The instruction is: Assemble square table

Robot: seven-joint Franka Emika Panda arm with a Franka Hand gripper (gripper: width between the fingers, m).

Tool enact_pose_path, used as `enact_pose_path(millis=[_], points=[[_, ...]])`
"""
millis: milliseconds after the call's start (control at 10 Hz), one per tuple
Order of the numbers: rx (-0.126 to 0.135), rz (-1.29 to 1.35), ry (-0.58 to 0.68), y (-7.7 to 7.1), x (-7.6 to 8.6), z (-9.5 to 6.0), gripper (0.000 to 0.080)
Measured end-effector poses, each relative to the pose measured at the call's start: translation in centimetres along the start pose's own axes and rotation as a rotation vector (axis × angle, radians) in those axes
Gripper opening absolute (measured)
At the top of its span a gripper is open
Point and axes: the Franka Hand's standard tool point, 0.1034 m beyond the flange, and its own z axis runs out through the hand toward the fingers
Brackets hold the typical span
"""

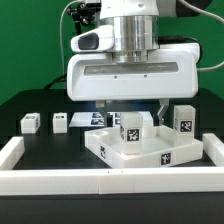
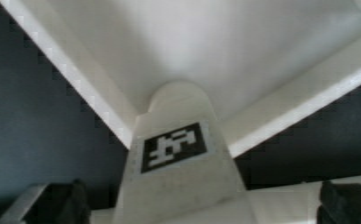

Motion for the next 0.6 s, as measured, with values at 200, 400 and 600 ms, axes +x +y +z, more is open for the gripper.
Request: enact_pose_path(millis=[200, 400, 600], points=[[-0.004, -0.057, -0.001, 0.17, -0.01, 0.04, 0.0553], [-0.004, -0.054, -0.002, 0.20, -0.02, 0.07, 0.0386], [-0.004, -0.032, -0.002, 0.21, -0.03, 0.09, 0.0290]])
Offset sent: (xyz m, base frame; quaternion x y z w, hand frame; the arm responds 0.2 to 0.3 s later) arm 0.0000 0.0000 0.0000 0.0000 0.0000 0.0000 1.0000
